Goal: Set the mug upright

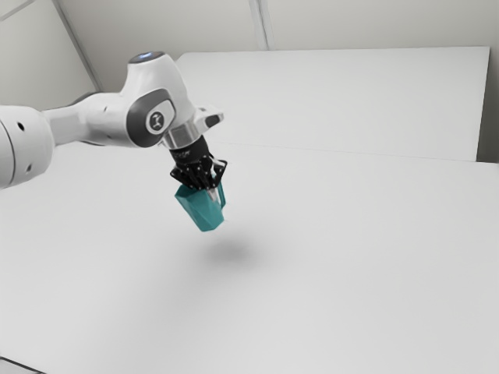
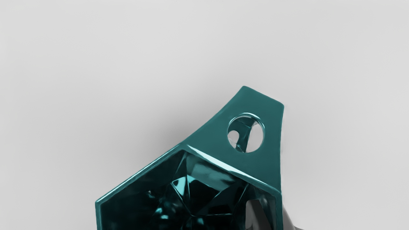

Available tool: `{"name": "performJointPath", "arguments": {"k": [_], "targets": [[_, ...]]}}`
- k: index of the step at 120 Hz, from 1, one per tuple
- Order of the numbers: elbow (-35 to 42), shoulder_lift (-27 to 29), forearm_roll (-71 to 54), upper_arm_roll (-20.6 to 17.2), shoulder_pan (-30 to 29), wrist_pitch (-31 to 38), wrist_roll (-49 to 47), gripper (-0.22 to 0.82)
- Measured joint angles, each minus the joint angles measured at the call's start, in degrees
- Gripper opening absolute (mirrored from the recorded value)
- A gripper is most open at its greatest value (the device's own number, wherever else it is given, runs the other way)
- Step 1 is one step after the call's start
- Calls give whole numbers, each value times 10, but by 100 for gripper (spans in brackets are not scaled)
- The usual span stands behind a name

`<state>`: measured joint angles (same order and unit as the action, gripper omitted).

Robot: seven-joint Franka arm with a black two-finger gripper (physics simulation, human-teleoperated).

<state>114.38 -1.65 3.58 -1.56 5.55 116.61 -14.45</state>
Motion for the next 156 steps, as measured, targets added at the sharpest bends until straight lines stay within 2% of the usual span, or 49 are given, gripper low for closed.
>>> {"name": "performJointPath", "arguments": {"k": [36,113,137,156], "targets": [[67,23,-101,-1,-17,55,2,-18],[93,-41,-121,-1,-19,137,1,-18],[96,-40,-117,-2,-18,142,3,24],[96,-21,-116,-2,-18,140,4,43]]}}
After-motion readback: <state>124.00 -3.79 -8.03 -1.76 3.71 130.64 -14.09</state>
